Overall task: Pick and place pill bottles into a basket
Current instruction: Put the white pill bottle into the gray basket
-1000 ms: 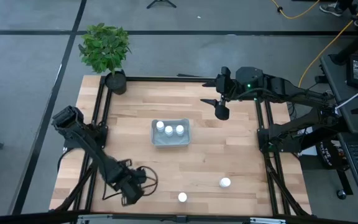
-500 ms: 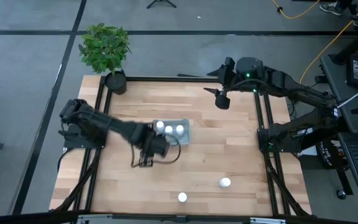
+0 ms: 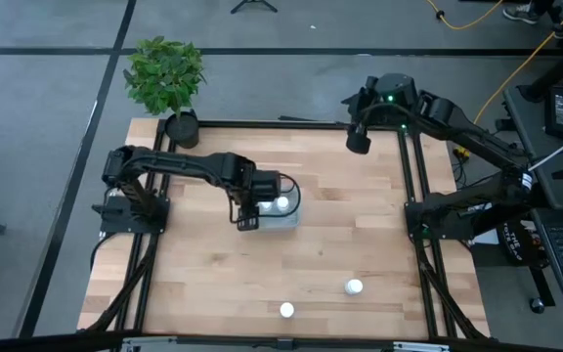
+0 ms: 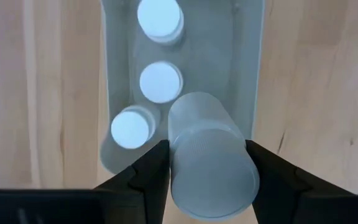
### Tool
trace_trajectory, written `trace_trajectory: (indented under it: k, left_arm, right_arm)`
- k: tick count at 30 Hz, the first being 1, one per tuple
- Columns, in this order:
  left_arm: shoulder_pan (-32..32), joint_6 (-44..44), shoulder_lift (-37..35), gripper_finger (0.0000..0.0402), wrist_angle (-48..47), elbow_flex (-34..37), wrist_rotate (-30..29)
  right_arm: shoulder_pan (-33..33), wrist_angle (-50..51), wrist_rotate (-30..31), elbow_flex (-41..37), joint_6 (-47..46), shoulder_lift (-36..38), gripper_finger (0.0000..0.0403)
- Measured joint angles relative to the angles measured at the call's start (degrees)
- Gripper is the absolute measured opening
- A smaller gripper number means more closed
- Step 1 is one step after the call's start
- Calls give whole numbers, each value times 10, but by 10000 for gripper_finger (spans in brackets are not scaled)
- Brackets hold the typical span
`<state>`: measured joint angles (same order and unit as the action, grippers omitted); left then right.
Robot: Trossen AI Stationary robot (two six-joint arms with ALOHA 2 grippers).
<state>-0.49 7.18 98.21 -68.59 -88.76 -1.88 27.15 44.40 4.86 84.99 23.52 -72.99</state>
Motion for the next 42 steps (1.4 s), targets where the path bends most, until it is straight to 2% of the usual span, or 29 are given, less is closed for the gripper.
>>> trace_trajectory:
  k: [10, 18, 26, 36, 38, 42]
  left_arm:
    - [-2, -29, 58, 166, 1, 1, 19]
    - [-2, -54, 88, 166, 41, 19, 31]
    - [0, -32, 89, 166, 78, 78, 43]
    - [0, 15, 89, 166, 90, 104, 44]
    - [0, 29, 89, 188, 93, 103, 49]
    - [4, 61, 89, 277, 93, 103, 64]
  right_arm:
    - [50, 4, -35, 0, 18, 0, 277]
    - [54, 11, -38, 0, 23, 0, 277]
    - [54, 27, -56, 0, 23, 0, 277]
    - [54, 34, -56, 0, 23, 0, 277]
    - [54, 34, -56, 0, 23, 0, 277]
    - [54, 34, -65, 0, 23, 0, 277]
